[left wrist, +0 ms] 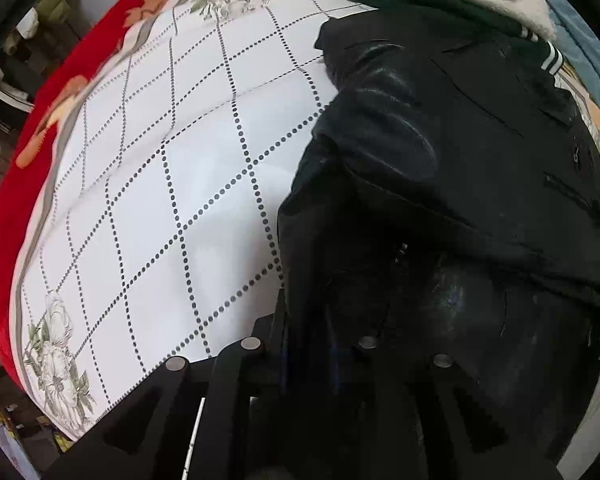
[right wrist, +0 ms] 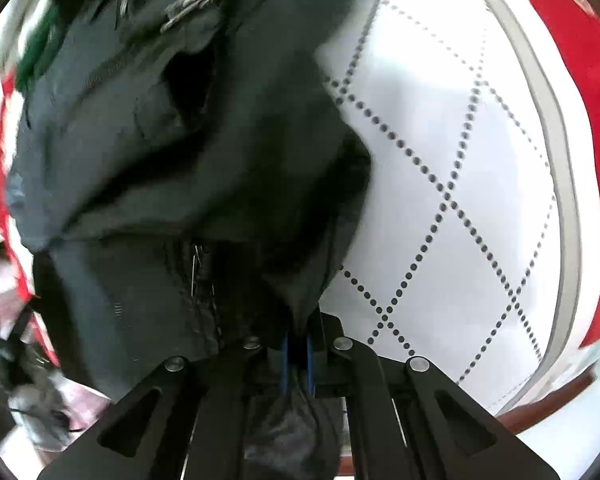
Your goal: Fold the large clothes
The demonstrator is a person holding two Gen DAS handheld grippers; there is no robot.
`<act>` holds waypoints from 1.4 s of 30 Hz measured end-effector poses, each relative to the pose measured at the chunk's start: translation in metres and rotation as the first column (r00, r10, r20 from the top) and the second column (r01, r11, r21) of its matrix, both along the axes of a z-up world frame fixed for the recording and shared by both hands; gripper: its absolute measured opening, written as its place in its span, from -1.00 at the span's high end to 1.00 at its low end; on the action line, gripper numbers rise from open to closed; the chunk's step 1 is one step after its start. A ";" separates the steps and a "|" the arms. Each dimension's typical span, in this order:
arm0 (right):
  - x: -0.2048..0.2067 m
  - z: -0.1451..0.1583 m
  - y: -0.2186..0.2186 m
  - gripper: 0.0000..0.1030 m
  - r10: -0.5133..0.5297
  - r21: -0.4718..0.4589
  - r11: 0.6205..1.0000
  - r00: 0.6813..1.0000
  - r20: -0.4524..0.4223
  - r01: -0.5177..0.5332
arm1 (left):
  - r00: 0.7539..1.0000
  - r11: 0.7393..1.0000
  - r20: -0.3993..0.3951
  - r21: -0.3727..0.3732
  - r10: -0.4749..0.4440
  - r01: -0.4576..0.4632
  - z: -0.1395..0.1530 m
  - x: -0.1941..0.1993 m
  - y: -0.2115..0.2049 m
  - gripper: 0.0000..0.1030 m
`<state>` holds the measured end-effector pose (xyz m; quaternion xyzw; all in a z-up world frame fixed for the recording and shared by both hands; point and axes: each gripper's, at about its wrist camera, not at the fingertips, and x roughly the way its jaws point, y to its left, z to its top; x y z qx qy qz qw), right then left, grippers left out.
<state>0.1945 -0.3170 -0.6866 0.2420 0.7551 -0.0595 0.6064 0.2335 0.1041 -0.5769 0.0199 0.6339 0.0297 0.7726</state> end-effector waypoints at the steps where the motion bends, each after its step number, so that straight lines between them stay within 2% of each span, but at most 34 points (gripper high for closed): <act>1: 0.006 0.003 0.007 0.89 0.037 -0.020 0.999 0.999 -0.016 -0.037 | 1.000 1.000 0.015 0.020 -0.002 0.002 0.002 -0.002 -0.004 0.54; 2: 0.010 0.011 0.010 0.86 0.073 -0.041 0.996 0.997 -0.037 -0.075 | 0.999 0.999 0.034 0.040 0.005 -0.006 0.005 -0.006 -0.010 0.39; 3: 0.012 0.021 0.010 0.76 0.096 -0.051 0.994 0.995 -0.036 -0.097 | 0.999 0.999 0.039 0.039 0.014 -0.015 0.007 -0.009 -0.014 -0.15; 4: 0.013 0.028 0.009 0.61 0.109 -0.061 0.992 0.994 -0.023 -0.110 | 0.999 0.999 0.042 0.038 0.026 -0.028 0.008 -0.012 -0.017 -0.82; 5: 0.013 0.035 0.006 0.46 0.116 -0.074 0.991 0.993 -0.002 -0.115 | 0.997 0.998 0.054 0.046 0.050 -0.052 0.012 -0.016 -0.023 -0.93; 6: 0.012 0.040 -0.001 0.20 0.109 -0.094 0.990 0.993 0.033 -0.106 | 0.996 0.996 0.065 0.056 0.063 -0.066 0.014 -0.018 -0.023 -0.93; 7: 0.008 0.041 -0.007 0.16 0.104 -0.113 0.989 0.993 0.052 -0.097 | 0.994 0.994 0.072 0.074 0.076 -0.081 0.014 -0.025 -0.027 -0.93; 9: 0.006 0.028 -0.022 0.18 0.104 -0.155 0.983 0.993 0.050 -0.095 | 0.990 0.985 0.088 0.124 0.106 -0.117 0.019 -0.028 -0.041 -0.93; 11: -0.008 0.012 -0.040 0.28 0.062 -0.153 0.987 0.997 0.049 -0.053 | 0.988 0.973 0.098 0.186 0.122 -0.139 0.027 -0.034 -0.051 -0.93; 13: -0.006 0.015 -0.031 0.30 0.124 -0.180 0.977 0.991 0.046 -0.114 | 0.986 0.954 0.113 0.258 0.125 -0.151 0.035 -0.044 -0.076 -0.93; 15: -0.004 0.024 -0.021 0.29 0.208 -0.144 0.969 0.977 0.038 -0.201 | 0.985 0.937 0.120 0.315 0.120 -0.152 0.051 -0.050 -0.098 -0.93; 17: -0.013 0.037 -0.037 0.17 0.209 -0.049 0.977 0.977 0.050 -0.207 | 0.986 0.914 0.133 0.377 0.104 -0.147 0.061 -0.055 -0.120 -0.93; 18: -0.017 0.045 -0.047 0.01 0.213 -0.024 0.977 0.975 0.061 -0.212 | 0.986 0.901 0.144 0.410 0.088 -0.141 0.069 -0.063 -0.139 -0.93; 19: -0.022 0.055 -0.060 -0.20 0.231 -0.016 0.973 0.970 0.076 -0.230 | 0.986 0.890 0.151 0.436 0.071 -0.131 0.076 -0.072 -0.156 -0.93; 21: -0.032 0.073 -0.088 -0.33 0.277 -0.034 0.961 0.956 0.097 -0.275 | 0.990 0.861 0.142 0.502 0.012 -0.082 0.083 -0.092 -0.201 -0.93; 22: -0.036 0.079 -0.099 -0.33 0.294 -0.048 0.956 0.950 0.101 -0.290 | 0.991 0.850 0.133 0.524 -0.018 -0.055 0.082 -0.096 -0.215 -0.93; 25: -0.038 0.093 -0.136 -0.33 0.319 -0.083 0.947 0.942 0.107 -0.311 | 0.990 0.798 0.068 0.599 -0.124 0.059 0.068 -0.131 -0.292 -0.93; 26: -0.040 0.097 -0.153 -0.33 0.318 -0.096 0.946 0.942 0.104 -0.309 | 0.988 0.791 0.047 0.606 -0.145 0.087 0.061 -0.140 -0.309 -0.93; 28: -0.009 0.098 -0.182 -0.33 0.303 -0.101 0.951 0.949 0.090 -0.293 | 0.983 0.777 -0.013 0.611 -0.185 0.155 0.041 -0.159 -0.347 -0.93; 30: -0.011 0.093 -0.200 -0.33 0.268 -0.107 0.960 0.961 0.074 -0.259 | 0.974 0.761 -0.051 0.615 -0.221 0.205 0.018 -0.176 -0.376 -0.93; 33: -0.005 0.082 -0.208 -0.33 0.228 -0.100 0.970 0.972 0.051 -0.222 | 0.967 0.731 -0.110 0.637 -0.228 0.245 -0.017 -0.183 -0.396 -0.93; 35: -0.003 0.071 -0.212 -0.33 0.217 -0.092 0.973 0.975 0.041 -0.213 | 0.968 0.722 -0.136 0.646 -0.210 0.247 -0.037 -0.182 -0.397 -0.93; 38: -0.005 0.062 -0.213 -0.33 0.218 -0.099 0.972 0.975 0.034 -0.213 | 0.975 0.722 -0.131 0.656 -0.177 0.220 -0.049 -0.171 -0.389 -1.00; 41: -0.001 0.058 -0.218 -0.33 0.206 -0.091 0.975 0.978 0.041 -0.201 | 0.982 0.733 -0.100 0.654 -0.161 0.187 -0.044 -0.162 -0.377 -1.00; 42: 0.002 0.055 -0.219 -0.33 0.201 -0.082 0.977 0.979 0.044 -0.197 | 0.983 0.728 -0.091 0.662 -0.160 0.180 -0.039 -0.166 -0.384 -1.00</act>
